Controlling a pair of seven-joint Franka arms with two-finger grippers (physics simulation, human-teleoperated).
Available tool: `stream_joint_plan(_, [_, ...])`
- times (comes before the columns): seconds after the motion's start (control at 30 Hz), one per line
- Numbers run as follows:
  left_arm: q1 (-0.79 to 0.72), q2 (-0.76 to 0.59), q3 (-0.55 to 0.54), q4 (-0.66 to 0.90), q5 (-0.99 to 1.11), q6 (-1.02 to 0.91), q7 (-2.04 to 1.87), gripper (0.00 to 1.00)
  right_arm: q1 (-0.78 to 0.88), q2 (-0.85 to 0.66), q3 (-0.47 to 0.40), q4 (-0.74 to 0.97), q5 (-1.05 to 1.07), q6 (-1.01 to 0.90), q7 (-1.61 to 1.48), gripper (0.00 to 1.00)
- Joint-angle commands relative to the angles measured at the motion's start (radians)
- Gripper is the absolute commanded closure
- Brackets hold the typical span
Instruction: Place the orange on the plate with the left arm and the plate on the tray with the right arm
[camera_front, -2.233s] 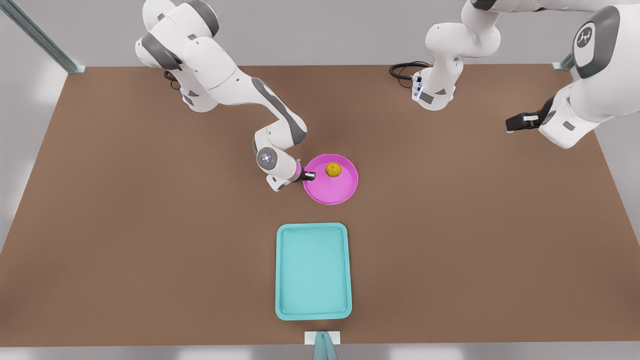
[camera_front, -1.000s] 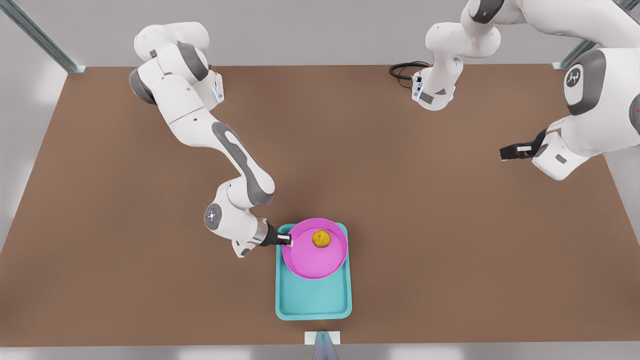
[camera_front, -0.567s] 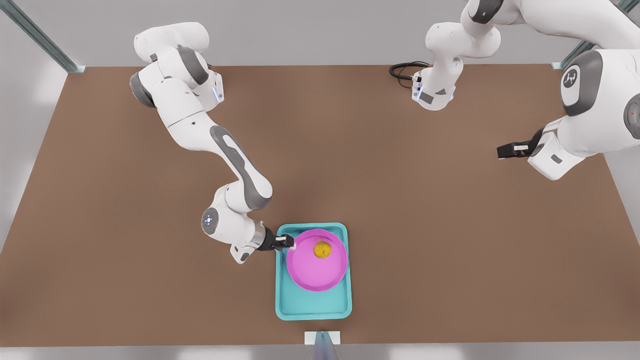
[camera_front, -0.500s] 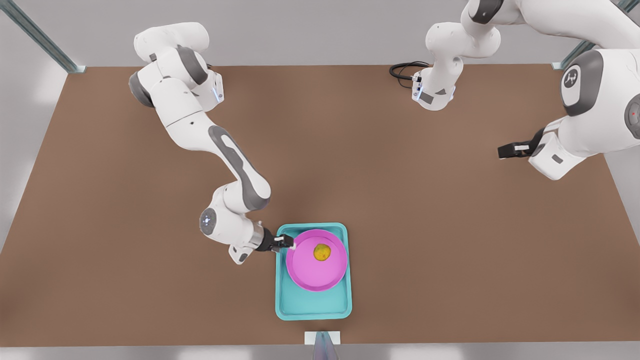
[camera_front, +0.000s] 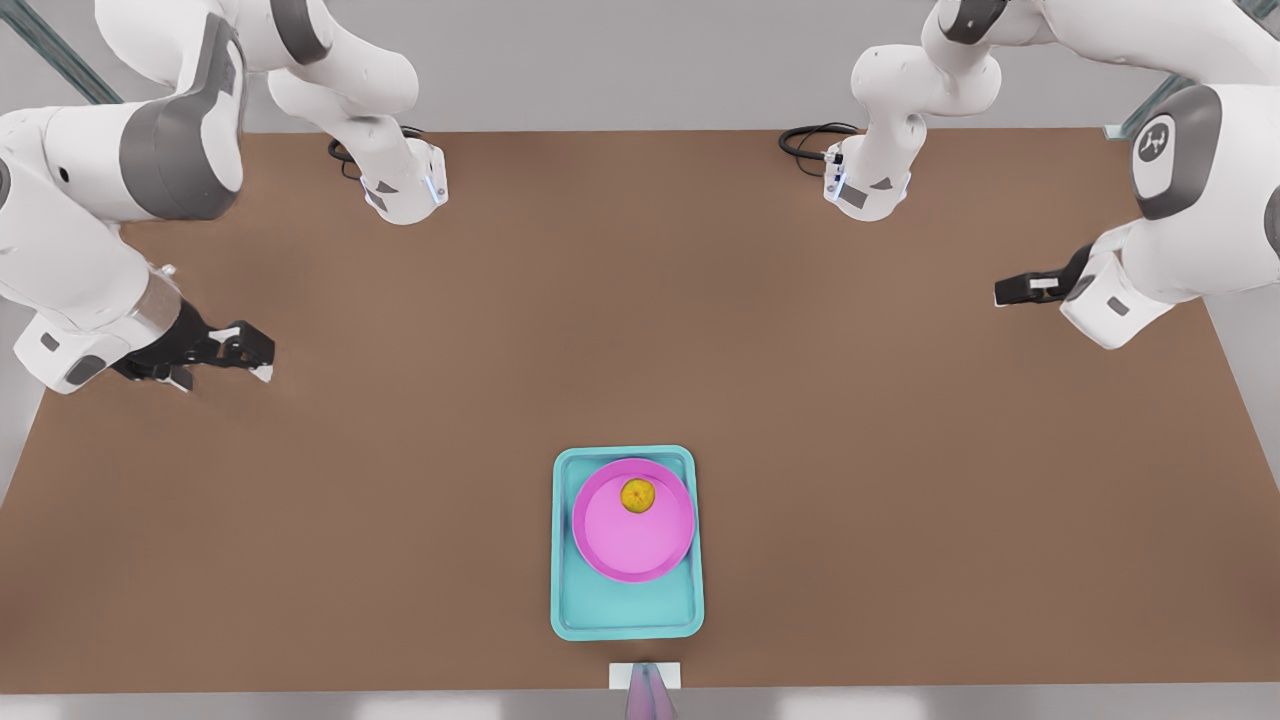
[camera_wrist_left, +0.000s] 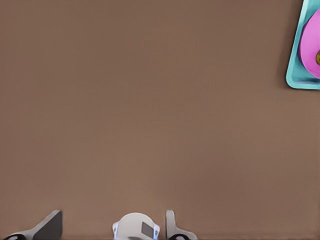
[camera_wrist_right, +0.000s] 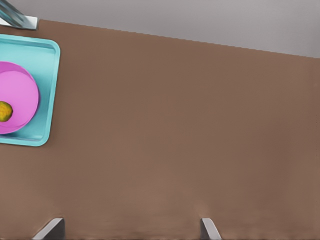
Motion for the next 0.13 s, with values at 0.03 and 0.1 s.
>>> stream_joint_plan(0.03, [-0.002, 0.013, -0.003, 0.000, -0.027, 0.004, 0.003, 0.00, -0.007, -0.105, -0.003, -0.119, -0.054, -0.116, -0.051, 0.00])
stream_joint_plan(0.1, [0.000, 0.025, -0.004, 0.000, -0.035, 0.005, 0.001, 0.00, -0.009, -0.104, -0.004, -0.123, -0.052, -0.117, -0.049, 0.00])
